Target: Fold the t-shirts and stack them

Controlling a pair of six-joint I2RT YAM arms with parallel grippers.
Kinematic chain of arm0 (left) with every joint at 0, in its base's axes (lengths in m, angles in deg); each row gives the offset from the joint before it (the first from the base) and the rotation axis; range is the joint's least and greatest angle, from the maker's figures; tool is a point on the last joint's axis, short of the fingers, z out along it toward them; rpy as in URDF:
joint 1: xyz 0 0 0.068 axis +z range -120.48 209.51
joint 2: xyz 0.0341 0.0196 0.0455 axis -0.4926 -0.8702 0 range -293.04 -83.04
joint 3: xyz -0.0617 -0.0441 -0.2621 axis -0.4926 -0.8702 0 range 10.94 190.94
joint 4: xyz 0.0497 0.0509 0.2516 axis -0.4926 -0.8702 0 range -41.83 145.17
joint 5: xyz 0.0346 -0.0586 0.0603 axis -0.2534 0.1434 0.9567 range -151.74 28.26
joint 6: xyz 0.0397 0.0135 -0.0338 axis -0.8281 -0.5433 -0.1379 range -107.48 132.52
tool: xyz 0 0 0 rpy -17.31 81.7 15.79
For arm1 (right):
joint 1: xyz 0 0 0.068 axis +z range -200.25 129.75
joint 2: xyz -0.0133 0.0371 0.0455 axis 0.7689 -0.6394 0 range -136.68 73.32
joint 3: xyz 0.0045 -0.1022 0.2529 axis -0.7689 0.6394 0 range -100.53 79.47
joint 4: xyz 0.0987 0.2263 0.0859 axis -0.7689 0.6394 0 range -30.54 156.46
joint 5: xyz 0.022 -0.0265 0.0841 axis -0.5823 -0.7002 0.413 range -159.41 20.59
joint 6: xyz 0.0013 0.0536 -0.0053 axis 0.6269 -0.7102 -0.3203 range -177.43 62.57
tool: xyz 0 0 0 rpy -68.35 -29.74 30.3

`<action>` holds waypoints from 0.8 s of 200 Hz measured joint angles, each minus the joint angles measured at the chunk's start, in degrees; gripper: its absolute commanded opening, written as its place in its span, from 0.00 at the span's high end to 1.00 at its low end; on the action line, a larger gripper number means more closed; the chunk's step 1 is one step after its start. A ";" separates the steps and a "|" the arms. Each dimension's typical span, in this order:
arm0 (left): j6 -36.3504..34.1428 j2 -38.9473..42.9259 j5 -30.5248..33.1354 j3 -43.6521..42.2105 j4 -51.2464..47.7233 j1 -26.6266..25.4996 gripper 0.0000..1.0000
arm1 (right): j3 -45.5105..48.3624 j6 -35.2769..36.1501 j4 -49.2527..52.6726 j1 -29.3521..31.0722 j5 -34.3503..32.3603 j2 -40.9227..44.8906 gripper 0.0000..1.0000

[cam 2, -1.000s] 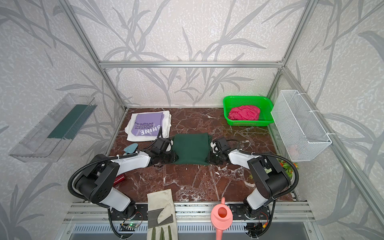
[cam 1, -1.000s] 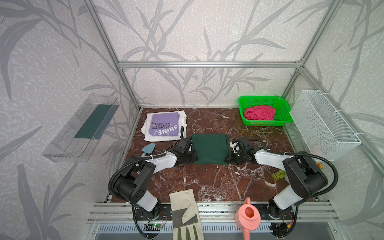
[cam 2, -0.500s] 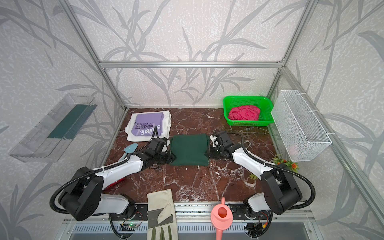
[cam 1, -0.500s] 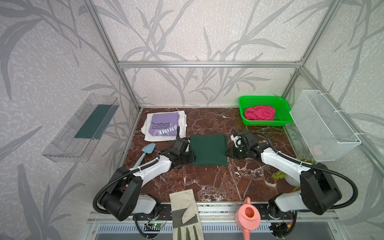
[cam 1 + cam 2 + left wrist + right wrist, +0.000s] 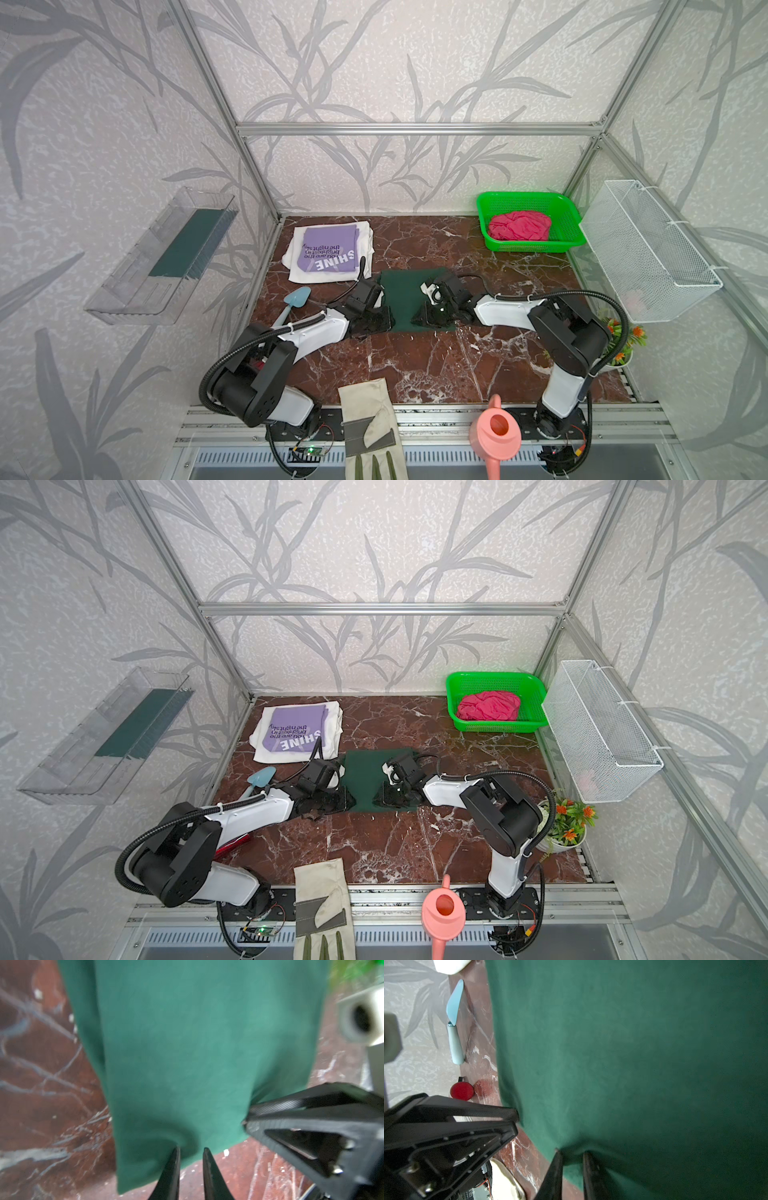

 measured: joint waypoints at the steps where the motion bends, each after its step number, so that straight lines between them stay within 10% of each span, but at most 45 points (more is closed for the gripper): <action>1: 0.07 -0.13 0.00 -0.09 0.04 0.02 0.79 | 0.09 0.00 -0.15 -0.04 0.04 0.00 0.79; 160: 0.15 3.98 0.55 -3.58 -0.57 3.28 0.81 | 18.08 5.73 1.42 -13.44 2.10 15.69 0.79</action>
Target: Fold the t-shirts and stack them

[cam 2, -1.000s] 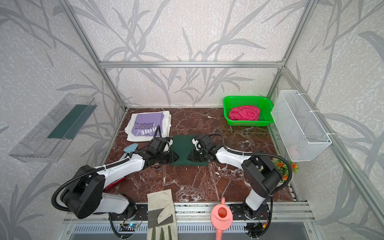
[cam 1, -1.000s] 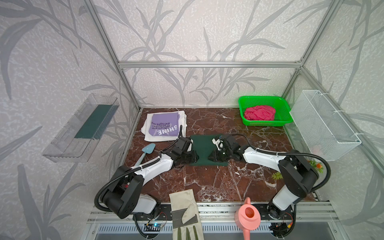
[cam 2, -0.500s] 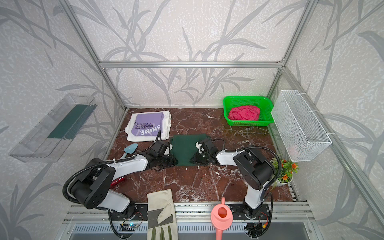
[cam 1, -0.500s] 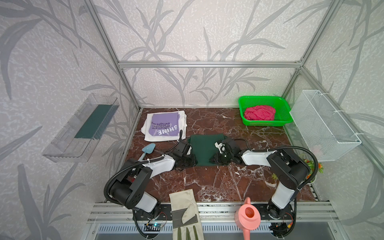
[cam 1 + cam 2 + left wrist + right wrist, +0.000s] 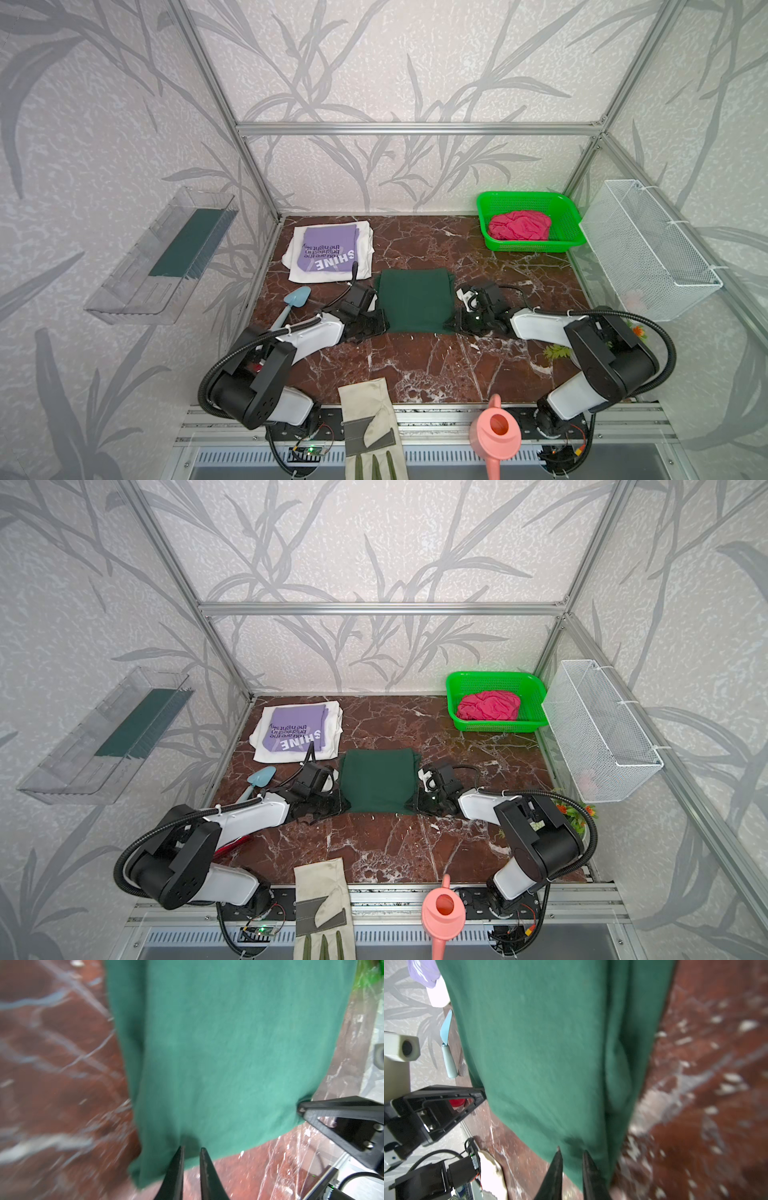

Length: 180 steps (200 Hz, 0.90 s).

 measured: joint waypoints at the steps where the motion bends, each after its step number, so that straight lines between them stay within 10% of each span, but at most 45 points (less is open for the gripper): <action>1: 0.00 0.11 0.07 0.00 -0.15 0.00 0.81 | 0.04 0.09 0.13 -0.07 -0.02 0.11 0.79; 62: -2.69 5.53 2.84 5.77 -9.03 1.88 0.76 | -10.56 5.38 13.05 -2.71 -3.91 5.68 0.78; 180: -8.07 -30.62 -2.71 36.61 -1.14 11.06 0.81 | -43.15 7.63 10.45 -5.16 -2.16 -30.01 0.78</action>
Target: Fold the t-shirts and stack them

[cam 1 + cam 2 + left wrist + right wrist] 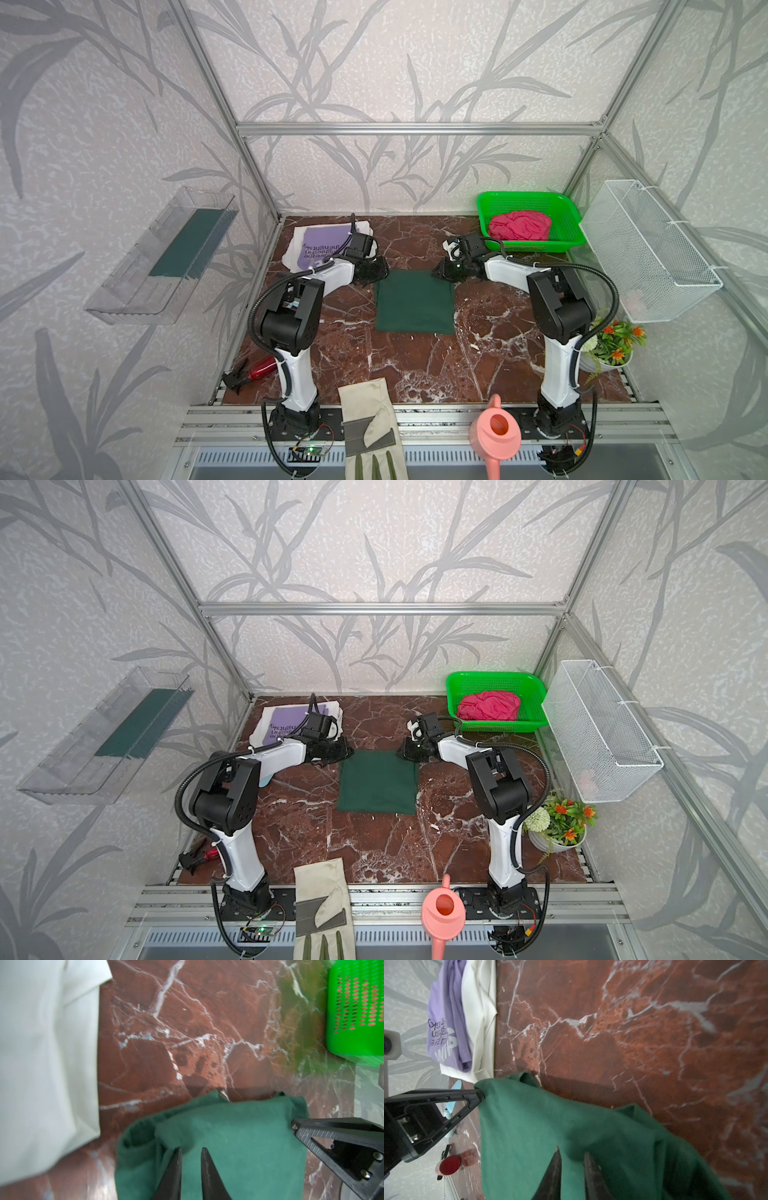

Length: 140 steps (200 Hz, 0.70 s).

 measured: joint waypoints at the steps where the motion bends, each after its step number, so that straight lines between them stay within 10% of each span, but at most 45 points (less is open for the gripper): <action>1: 0.00 -0.11 -0.02 0.04 0.04 0.04 0.81 | -0.07 -0.02 -0.04 -0.09 0.04 -0.17 0.78; 75: 0.00 -3.85 -2.03 -0.42 3.61 3.30 0.82 | 0.37 -0.85 -3.45 -3.65 3.26 -2.82 0.78; 140: -0.79 8.33 -2.64 -6.49 0.90 3.52 0.60 | 9.07 -0.17 -3.65 -3.89 0.33 8.02 0.74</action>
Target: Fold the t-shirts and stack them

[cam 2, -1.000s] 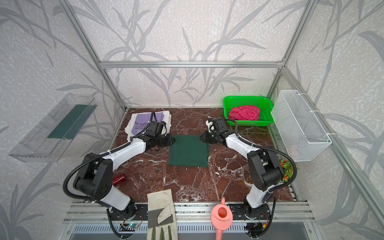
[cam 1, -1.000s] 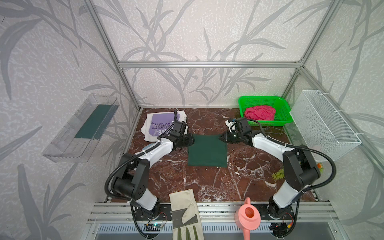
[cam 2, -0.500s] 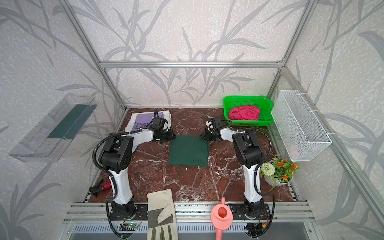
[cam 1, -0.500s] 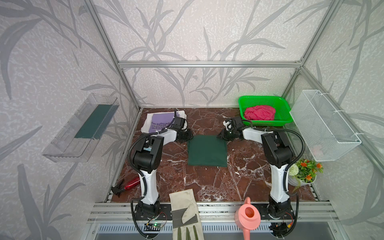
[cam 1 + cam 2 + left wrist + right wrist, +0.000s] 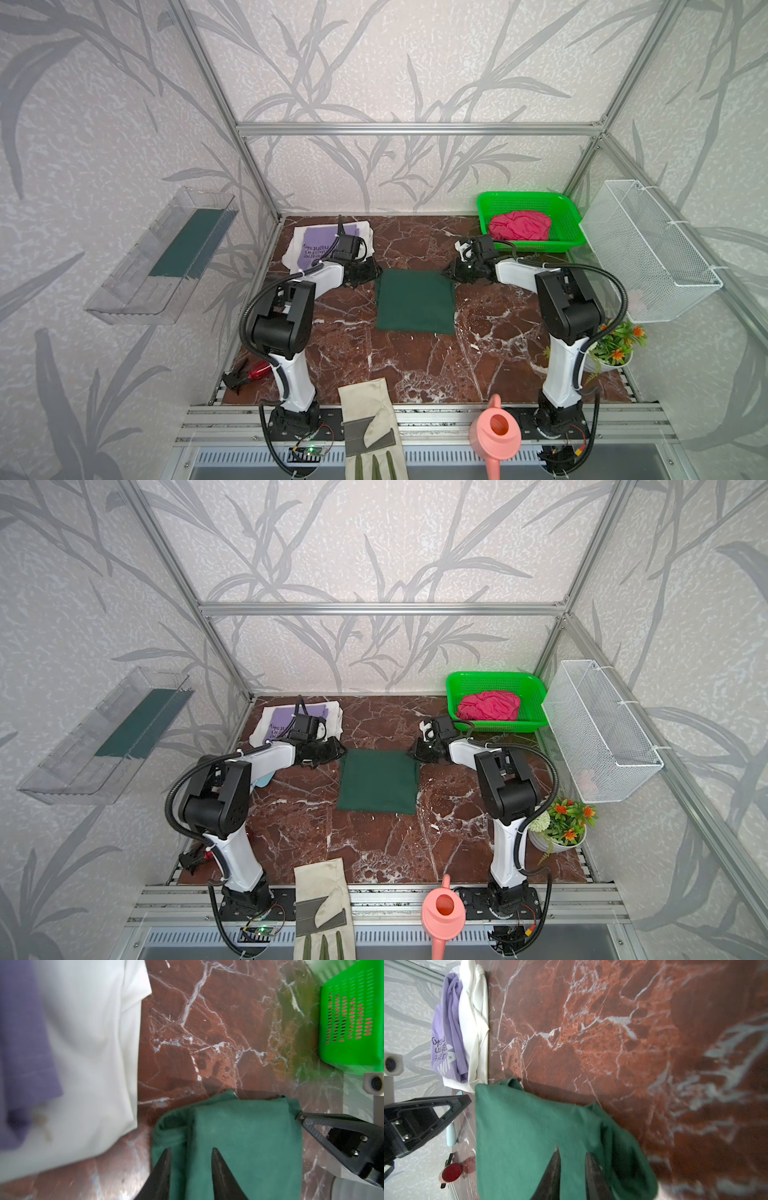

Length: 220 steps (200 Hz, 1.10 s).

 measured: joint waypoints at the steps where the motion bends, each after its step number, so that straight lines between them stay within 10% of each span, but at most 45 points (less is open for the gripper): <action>1: 0.02 0.20 0.00 -0.09 -0.07 0.00 0.60 | 0.17 0.00 0.00 0.00 0.00 0.24 0.74; 52: -0.39 9.38 -2.40 -11.30 -1.57 0.00 0.39 | 10.34 -1.20 0.02 2.82 -0.96 14.10 0.68; 220: -1.84 3.21 -7.17 -13.03 2.62 0.00 0.38 | 19.17 -1.88 3.52 5.57 -4.42 17.20 0.67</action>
